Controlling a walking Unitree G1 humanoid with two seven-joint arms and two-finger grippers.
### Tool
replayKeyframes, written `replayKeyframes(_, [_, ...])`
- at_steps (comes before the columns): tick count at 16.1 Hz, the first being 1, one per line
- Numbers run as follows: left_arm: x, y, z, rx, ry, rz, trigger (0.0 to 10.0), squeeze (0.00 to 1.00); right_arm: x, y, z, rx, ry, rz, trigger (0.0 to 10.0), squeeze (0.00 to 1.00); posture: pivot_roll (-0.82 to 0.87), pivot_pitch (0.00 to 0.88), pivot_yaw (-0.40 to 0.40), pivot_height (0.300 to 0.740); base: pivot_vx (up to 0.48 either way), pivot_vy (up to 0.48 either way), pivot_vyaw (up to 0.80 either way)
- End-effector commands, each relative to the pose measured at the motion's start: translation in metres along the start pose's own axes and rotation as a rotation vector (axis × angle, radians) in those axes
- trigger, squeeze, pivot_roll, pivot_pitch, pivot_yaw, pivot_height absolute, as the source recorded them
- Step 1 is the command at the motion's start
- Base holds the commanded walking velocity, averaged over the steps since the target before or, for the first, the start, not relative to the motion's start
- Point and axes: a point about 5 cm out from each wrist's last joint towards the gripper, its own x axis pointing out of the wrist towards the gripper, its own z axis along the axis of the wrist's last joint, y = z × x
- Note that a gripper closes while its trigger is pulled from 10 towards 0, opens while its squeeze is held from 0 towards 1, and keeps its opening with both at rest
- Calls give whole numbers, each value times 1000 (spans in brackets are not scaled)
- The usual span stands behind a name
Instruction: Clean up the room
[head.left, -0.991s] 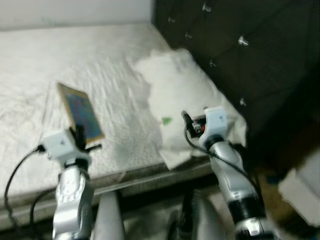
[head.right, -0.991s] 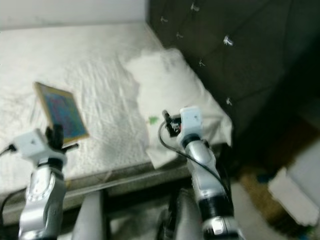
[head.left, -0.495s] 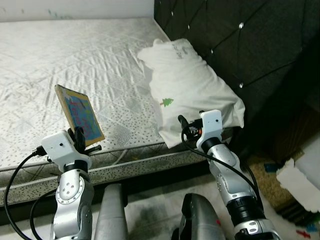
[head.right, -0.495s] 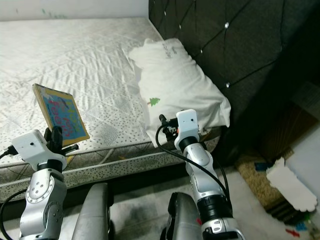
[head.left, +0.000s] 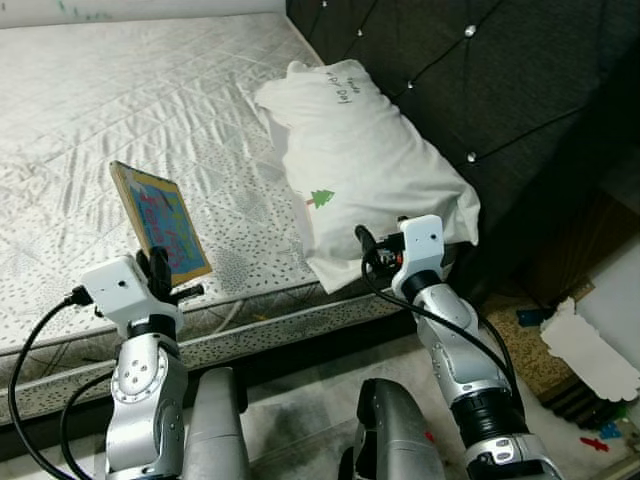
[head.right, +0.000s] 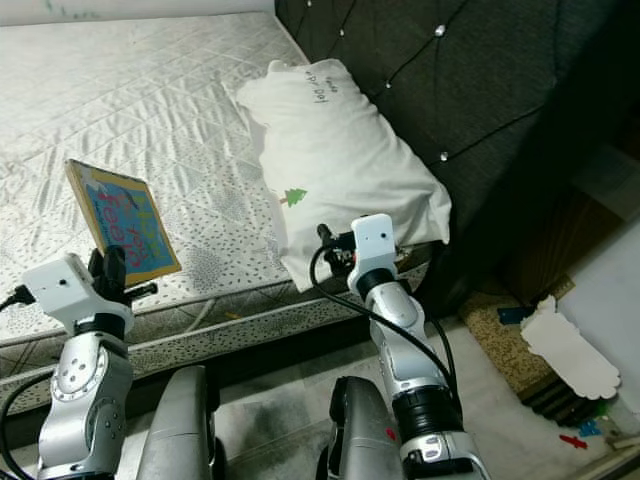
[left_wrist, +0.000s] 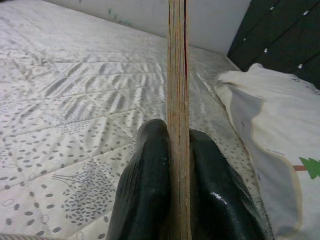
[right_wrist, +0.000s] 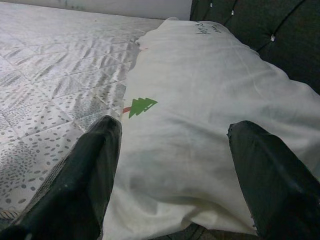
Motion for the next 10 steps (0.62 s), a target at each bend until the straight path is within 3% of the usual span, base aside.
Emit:
replayKeyframes(1, [1,-6,11,-6,-63,-34,10000,0,1,-2,4,-9,-14,-2,10000,0,54,89,-58,601,322,0,0])
replayKeyframes(10, [2,-10,11,-9,-66,-54,10000,0,2,-1,5,-17,-17,-2,10000,0,51,91,-56,601,410,0,0])
